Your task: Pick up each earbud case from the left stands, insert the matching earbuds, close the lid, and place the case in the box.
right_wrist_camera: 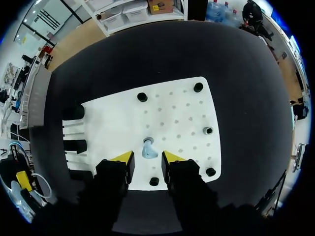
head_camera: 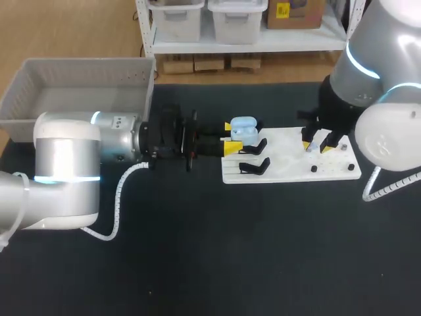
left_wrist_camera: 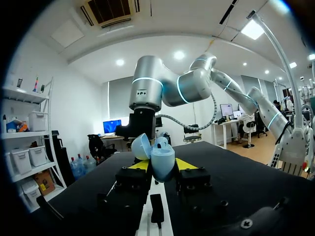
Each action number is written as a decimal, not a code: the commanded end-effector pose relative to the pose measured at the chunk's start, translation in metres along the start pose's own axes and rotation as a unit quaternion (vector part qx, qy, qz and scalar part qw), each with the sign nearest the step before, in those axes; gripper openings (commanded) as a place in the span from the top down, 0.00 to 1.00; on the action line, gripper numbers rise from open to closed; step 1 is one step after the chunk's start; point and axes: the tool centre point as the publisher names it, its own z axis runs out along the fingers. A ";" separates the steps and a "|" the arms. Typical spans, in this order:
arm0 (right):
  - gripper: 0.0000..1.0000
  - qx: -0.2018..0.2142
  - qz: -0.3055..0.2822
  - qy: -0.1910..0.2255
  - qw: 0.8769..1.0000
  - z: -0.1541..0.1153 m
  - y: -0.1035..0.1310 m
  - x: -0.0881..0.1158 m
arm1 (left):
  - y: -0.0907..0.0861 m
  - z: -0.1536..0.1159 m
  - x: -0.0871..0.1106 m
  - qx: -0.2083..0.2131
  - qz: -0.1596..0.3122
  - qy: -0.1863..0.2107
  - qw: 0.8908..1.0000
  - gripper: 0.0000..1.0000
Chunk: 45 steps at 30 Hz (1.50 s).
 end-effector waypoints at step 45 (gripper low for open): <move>1.00 0.004 -0.017 -0.020 1.000 -0.059 0.002 0.008 | -0.001 0.000 0.001 -0.002 0.001 -0.001 1.000 1.00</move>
